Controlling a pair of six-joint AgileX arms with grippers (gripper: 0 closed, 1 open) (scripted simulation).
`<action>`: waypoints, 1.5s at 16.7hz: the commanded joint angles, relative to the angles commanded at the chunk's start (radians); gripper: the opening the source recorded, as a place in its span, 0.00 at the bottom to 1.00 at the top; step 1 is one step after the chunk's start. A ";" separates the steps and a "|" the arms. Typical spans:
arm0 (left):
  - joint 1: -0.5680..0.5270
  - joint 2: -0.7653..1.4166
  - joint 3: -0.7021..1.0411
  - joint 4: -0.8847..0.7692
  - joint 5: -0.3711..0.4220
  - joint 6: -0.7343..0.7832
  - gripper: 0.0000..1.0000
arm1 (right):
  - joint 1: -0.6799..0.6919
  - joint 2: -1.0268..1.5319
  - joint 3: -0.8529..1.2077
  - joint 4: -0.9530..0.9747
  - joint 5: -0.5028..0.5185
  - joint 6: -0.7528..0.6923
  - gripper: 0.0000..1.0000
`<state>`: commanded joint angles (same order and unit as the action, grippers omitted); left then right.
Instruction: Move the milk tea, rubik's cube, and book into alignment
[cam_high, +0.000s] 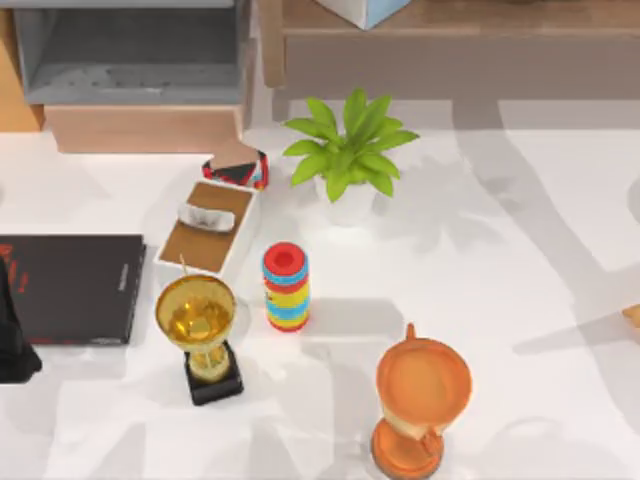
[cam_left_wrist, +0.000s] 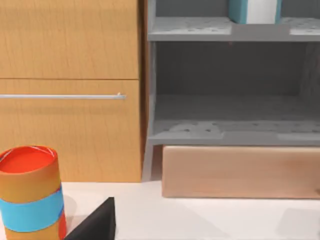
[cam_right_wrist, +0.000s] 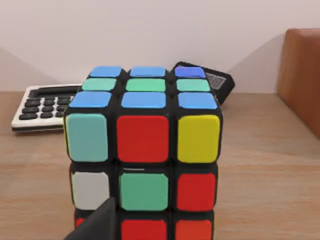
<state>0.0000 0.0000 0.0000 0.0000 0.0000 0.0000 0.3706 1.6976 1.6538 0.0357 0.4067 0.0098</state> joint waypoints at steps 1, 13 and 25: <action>0.000 0.000 0.000 0.000 0.000 0.000 1.00 | -0.013 -0.057 -0.055 -0.001 -0.013 0.000 1.00; 0.000 0.000 0.000 0.000 0.000 0.000 1.00 | -0.229 -1.029 -1.003 -0.022 -0.242 -0.006 1.00; 0.000 0.000 0.000 0.000 0.000 0.000 1.00 | -0.371 -1.698 -1.654 -0.036 -0.407 -0.010 1.00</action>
<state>0.0000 0.0000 0.0000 0.0000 0.0000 0.0000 0.0000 0.0000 0.0000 0.0000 0.0000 0.0000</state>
